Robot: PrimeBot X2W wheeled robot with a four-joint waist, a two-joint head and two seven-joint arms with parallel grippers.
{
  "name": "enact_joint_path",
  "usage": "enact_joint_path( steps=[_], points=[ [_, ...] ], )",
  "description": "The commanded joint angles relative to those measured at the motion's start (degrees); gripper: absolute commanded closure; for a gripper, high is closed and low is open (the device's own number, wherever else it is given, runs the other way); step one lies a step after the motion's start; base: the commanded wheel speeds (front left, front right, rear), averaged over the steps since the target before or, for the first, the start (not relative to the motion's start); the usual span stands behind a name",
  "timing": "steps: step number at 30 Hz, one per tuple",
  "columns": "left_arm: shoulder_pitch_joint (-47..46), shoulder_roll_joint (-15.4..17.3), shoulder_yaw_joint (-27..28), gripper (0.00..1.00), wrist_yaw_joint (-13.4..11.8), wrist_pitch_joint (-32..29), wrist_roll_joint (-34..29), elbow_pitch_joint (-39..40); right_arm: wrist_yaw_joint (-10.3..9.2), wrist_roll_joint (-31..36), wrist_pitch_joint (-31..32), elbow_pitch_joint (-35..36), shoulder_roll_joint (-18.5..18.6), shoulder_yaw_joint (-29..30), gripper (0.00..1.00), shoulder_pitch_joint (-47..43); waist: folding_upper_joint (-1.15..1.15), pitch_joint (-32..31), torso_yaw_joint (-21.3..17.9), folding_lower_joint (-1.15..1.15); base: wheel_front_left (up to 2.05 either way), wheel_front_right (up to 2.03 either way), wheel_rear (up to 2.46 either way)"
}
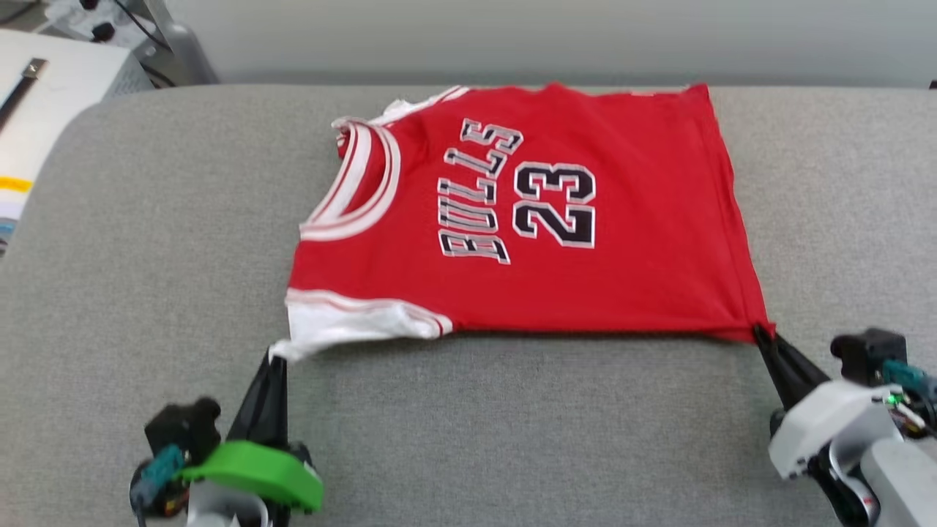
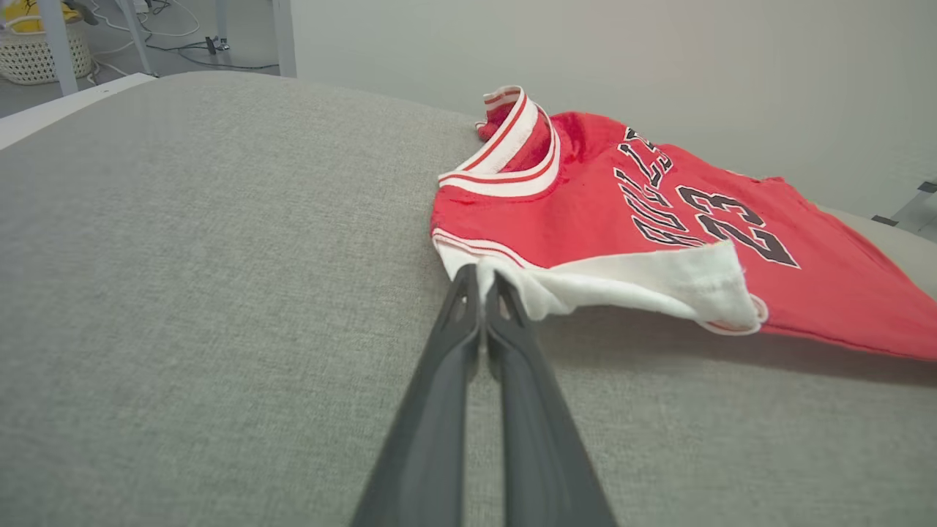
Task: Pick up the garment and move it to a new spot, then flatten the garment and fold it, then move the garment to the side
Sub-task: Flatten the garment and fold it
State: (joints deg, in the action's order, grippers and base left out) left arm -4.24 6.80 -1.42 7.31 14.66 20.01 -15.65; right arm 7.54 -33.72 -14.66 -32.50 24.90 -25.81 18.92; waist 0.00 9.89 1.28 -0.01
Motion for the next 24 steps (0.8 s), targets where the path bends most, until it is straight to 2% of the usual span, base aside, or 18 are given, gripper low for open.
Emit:
enact_joint_path(
  steps=[1, 8, 14, 20, 24],
  points=[
    [2.43, -0.57, 0.62, 1.00, 0.15, 0.33, 0.10, 0.83, -0.05, -0.16, -0.33, 0.81, 0.59, 0.62, 1.00, -2.30, 0.00, -2.94, 0.46, 0.01, 0.00, 0.00, 0.00],
    [12.70, -2.39, 0.59, 1.00, -0.11, 0.33, 0.56, 3.09, -0.05, -0.56, 0.81, 6.32, 1.72, 3.94, 1.00, -13.30, 0.00, -6.57, 1.09, 0.01, 0.00, 0.00, 0.00],
    [19.05, -3.22, -0.19, 1.00, -0.82, 0.33, 1.82, 3.05, -0.05, 0.43, 3.35, 10.94, 1.10, 8.21, 1.00, -22.42, 0.00, -8.70, 2.23, 0.01, 0.00, 0.00, 0.00],
    [22.32, -3.42, -0.76, 1.00, -1.02, 0.34, 1.66, 3.27, -0.05, 2.45, 5.79, 15.60, -0.62, 13.62, 1.00, -28.72, 0.00, -9.06, 3.04, 0.01, 0.00, 0.00, 0.00],
    [20.99, -2.62, -1.55, 1.00, -0.82, 0.34, 0.74, 3.94, -0.05, 3.93, 8.10, 19.56, -2.14, 16.76, 1.00, -30.16, 0.00, -8.96, 2.94, 0.01, 0.00, 0.00, 0.00]
  ],
)
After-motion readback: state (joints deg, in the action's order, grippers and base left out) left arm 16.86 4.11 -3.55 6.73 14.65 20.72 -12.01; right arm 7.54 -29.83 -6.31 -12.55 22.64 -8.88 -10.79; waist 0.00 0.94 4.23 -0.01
